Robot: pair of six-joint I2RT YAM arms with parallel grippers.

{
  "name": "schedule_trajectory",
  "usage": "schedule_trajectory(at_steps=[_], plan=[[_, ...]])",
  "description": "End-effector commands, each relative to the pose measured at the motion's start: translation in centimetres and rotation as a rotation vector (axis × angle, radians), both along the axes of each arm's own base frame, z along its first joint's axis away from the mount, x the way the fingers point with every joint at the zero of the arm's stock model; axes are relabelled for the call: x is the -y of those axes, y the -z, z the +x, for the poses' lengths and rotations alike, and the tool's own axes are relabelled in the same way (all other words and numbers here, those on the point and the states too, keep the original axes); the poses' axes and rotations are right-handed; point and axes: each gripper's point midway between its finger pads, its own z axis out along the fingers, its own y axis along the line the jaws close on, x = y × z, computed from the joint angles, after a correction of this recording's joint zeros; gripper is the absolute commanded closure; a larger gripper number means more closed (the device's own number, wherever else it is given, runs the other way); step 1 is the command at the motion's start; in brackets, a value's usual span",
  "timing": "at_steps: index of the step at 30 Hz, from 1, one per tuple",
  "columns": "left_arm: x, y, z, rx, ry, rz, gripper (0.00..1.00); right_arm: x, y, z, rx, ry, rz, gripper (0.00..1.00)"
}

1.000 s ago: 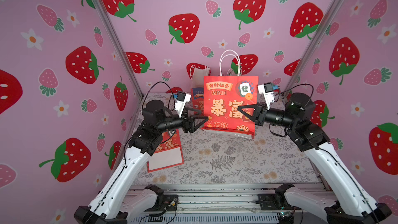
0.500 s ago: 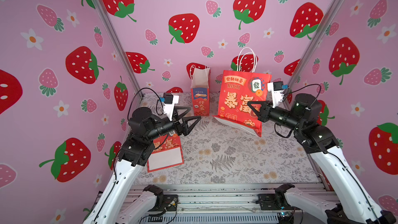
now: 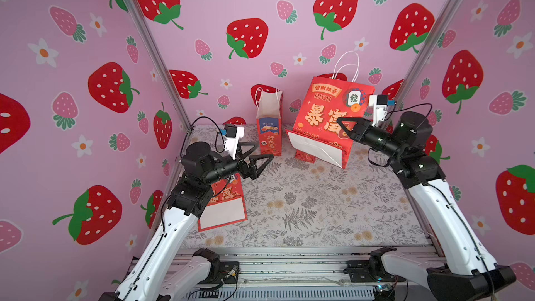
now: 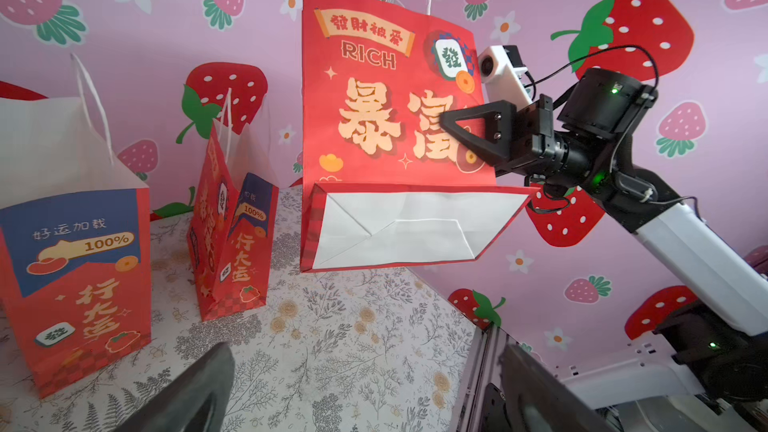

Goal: Put away the paper bag
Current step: Press the paper bag.

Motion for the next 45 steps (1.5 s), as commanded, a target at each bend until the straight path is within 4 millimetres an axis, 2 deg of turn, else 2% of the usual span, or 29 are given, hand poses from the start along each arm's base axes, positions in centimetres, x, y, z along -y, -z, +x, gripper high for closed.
schedule_trajectory(at_steps=[1,6,14,17,23,29,33,39,45], plan=[[-0.5,-0.7,0.4,0.042,-0.039,0.0,0.01,-1.8,-2.7,-1.2,0.053,-0.168,0.156,1.0],[0.6,0.1,1.6,0.014,0.012,-0.021,0.01,-3.1,-2.5,-1.7,0.028,-0.279,0.192,1.0],[2.4,0.5,2.6,-0.015,0.064,-0.052,0.01,-5.7,-1.5,-4.2,0.006,-0.439,0.157,1.0],[2.9,-0.3,2.2,-0.003,0.102,-0.081,0.01,-6.8,-1.5,-5.2,-0.006,-0.519,0.153,1.0],[3.3,-2.8,0.2,0.05,0.172,-0.139,0.01,-7.2,-2.3,-7.1,0.034,-0.583,0.141,1.0],[4.3,-4.1,-1.4,0.078,0.26,-0.162,0.01,-7.5,-1.8,-7.0,0.033,-0.6,0.135,1.0],[5.2,-4.3,-2.0,0.079,0.31,-0.156,0.11,-7.3,-2.4,-7.5,0.092,-0.588,0.126,1.0],[5.2,-4.4,-2.2,0.084,0.309,-0.152,0.44,-7.3,-2.1,-7.7,0.119,-0.585,0.111,1.0],[5.5,-3.9,-1.9,0.067,0.314,-0.14,0.71,-7.9,-1.5,-8.1,0.156,-0.602,0.097,0.96]])
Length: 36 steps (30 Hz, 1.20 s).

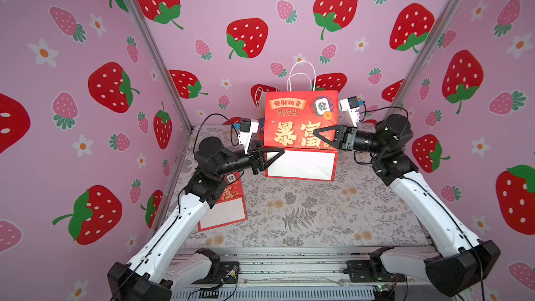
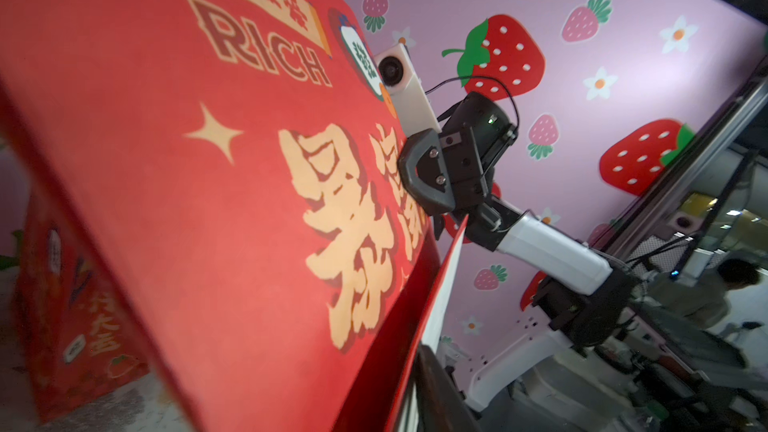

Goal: Put away the paper bag
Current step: Press the paper bag.

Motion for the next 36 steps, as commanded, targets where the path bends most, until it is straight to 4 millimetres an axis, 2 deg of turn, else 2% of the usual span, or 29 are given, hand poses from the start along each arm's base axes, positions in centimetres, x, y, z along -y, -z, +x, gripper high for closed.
schedule_trajectory(at_steps=[1,6,11,15,17,21,28,30,31,32,34,36], plan=[[0.2,-1.5,-0.5,0.05,0.02,-0.007,0.73,-0.2,-0.8,-1.4,0.098,-0.016,0.015,0.95],[0.1,-1.4,-0.4,0.044,0.003,0.002,0.85,-0.4,-0.6,-2.0,0.128,-0.018,-0.004,0.79],[-0.4,-1.3,-0.3,0.042,-0.037,0.019,0.92,-0.3,-0.1,-2.8,0.174,-0.002,-0.046,0.62],[-0.5,-1.6,-0.3,0.042,-0.051,0.011,0.93,-0.8,0.3,-3.7,0.207,-0.018,-0.074,0.42],[-0.6,-1.8,-0.3,0.049,-0.058,0.0,0.93,-1.1,0.6,-3.6,0.208,-0.017,-0.09,0.39],[-0.7,-1.5,0.0,0.044,-0.073,-0.005,0.93,-1.4,1.4,-2.2,0.194,0.059,-0.139,0.4],[-1.6,-2.0,0.1,0.058,-0.141,-0.021,0.93,-1.6,1.7,-1.8,0.214,0.098,-0.148,0.4],[-1.7,-1.9,0.1,0.06,-0.143,-0.02,0.98,-1.6,1.8,-1.3,0.217,0.127,-0.151,0.4],[-1.6,-1.8,0.1,0.058,-0.142,-0.019,0.98,-1.6,1.9,-1.1,0.217,0.141,-0.153,0.42],[-1.6,-1.7,0.2,0.057,-0.138,-0.017,0.98,-1.6,2.0,-0.8,0.216,0.158,-0.155,0.51],[-1.4,-1.6,0.2,0.056,-0.128,-0.011,0.98,-1.5,1.9,-0.5,0.217,0.183,-0.149,0.57],[-1.2,-1.6,0.1,0.055,-0.108,-0.006,0.96,-1.5,1.8,-0.4,0.22,0.191,-0.136,0.68]])
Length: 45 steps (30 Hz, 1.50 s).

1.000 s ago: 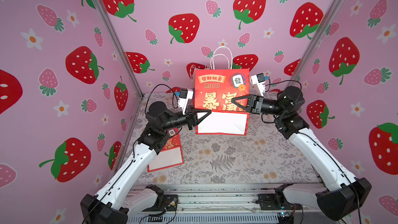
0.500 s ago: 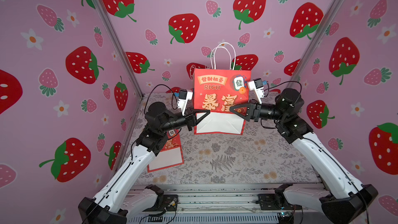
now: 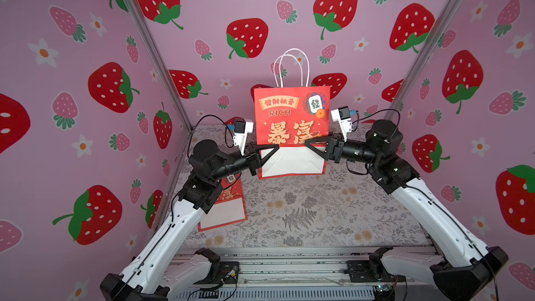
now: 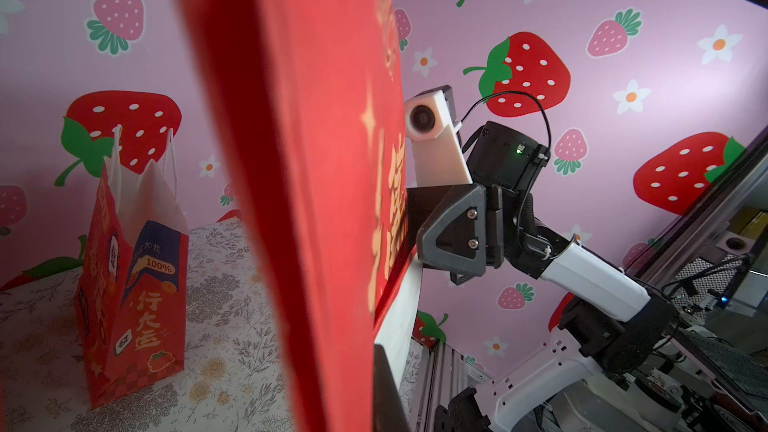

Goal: Put away the paper bag
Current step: Press the paper bag.

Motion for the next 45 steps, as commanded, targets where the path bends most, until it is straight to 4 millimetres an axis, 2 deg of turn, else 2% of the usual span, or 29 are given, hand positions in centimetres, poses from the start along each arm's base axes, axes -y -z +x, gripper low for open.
schedule_trajectory(at_steps=[1,2,7,10,12,16,23,29,41,45], plan=[[0.1,-0.5,-0.1,0.028,0.015,-0.001,0.95,0.1,-1.0,0.1,0.046,0.034,0.03,0.71],[0.2,-0.5,-0.1,0.029,0.023,0.002,0.95,0.0,-1.0,0.1,0.047,0.032,0.03,0.76],[0.3,-0.1,0.3,0.016,0.017,0.012,0.75,-0.4,-0.8,-0.5,0.054,0.0,0.004,0.94],[0.1,0.0,0.7,0.012,-0.015,0.016,0.62,-0.7,-0.2,-1.0,0.039,-0.047,-0.052,0.96],[-0.3,0.4,1.3,-0.001,-0.061,0.031,0.58,-1.1,0.5,-1.5,0.026,-0.086,-0.101,0.97],[-1.2,1.0,2.1,-0.01,-0.147,0.058,0.57,-1.8,1.9,-2.7,0.001,-0.164,-0.174,0.97],[-3.8,0.5,2.3,0.003,-0.274,0.031,0.58,-2.1,4.0,-4.0,-0.028,-0.235,-0.272,0.98],[-6.2,-0.1,2.1,0.015,-0.348,-0.024,0.6,-1.8,4.3,-4.8,-0.025,-0.263,-0.288,0.98],[-6.5,-0.9,1.7,0.018,-0.327,-0.065,0.6,-1.6,5.1,-5.7,-0.027,-0.303,-0.325,0.98],[-6.4,-1.0,1.7,0.016,-0.322,-0.074,0.61,-1.6,5.4,-5.4,-0.024,-0.281,-0.339,0.98]])
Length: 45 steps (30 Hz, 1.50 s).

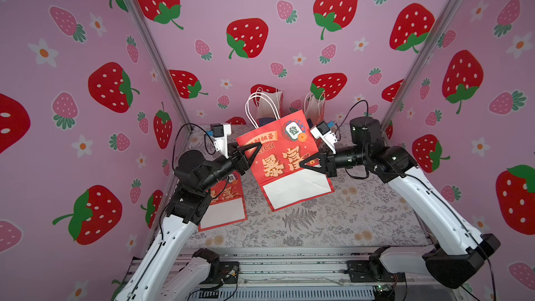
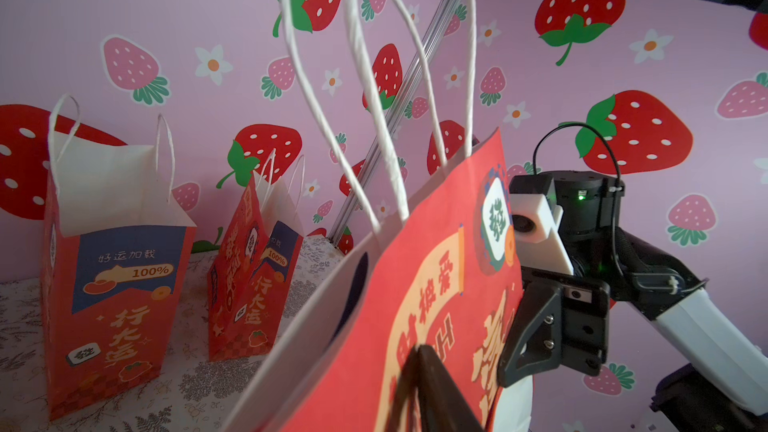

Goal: Put away the paper bag
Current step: Press the paper bag.

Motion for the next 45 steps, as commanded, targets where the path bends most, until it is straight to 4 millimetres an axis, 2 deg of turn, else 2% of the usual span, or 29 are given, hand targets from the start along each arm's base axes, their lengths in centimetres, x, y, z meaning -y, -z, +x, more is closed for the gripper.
schedule_trajectory(at_steps=[1,5,6,9,13,16,19,22,28,30,34,39,45], plan=[[-0.3,-1.7,-0.3,0.061,-0.01,-0.029,0.62,-0.1,-0.4,-0.5,0.016,-0.012,-0.005,0.98],[-0.1,-1.6,0.0,0.049,0.005,-0.027,0.75,-0.3,-1.3,0.7,0.036,0.044,0.027,0.99],[0.1,-1.6,0.0,0.045,0.011,-0.027,0.75,-0.3,-1.6,1.1,0.044,0.066,0.035,0.99],[0.9,-1.4,-0.1,0.034,0.071,-0.008,0.6,-0.1,-2.5,2.1,0.062,0.13,0.065,1.0],[2.0,-1.2,-0.5,0.035,0.154,0.011,0.36,0.6,-4.9,2.6,0.099,0.211,0.147,1.0],[3.0,-1.3,-1.2,0.044,0.225,0.017,0.29,1.2,-7.0,2.3,0.129,0.248,0.24,1.0],[4.4,-1.3,-2.0,0.051,0.3,0.037,0.29,1.7,-8.2,2.4,0.141,0.282,0.305,1.0],[5.7,-1.4,-2.9,0.061,0.354,0.064,0.36,2.0,-8.7,2.6,0.148,0.315,0.345,1.0],[6.5,-1.5,-3.4,0.071,0.38,0.079,0.66,1.8,-9.1,2.5,0.133,0.298,0.38,1.0],[6.5,-1.4,-3.3,0.07,0.369,0.081,0.73,1.7,-9.0,2.3,0.132,0.281,0.371,0.99],[6.2,-1.2,-3.1,0.057,0.34,0.099,0.88,1.8,-7.9,1.2,0.155,0.232,0.27,0.8],[6.5,-0.5,-3.6,0.036,0.385,0.141,0.93,2.8,-7.4,-0.2,0.193,0.219,0.203,0.55],[7.3,-0.5,-3.7,0.023,0.441,0.125,0.93,2.6,-7.0,-0.4,0.19,0.196,0.182,0.55]])
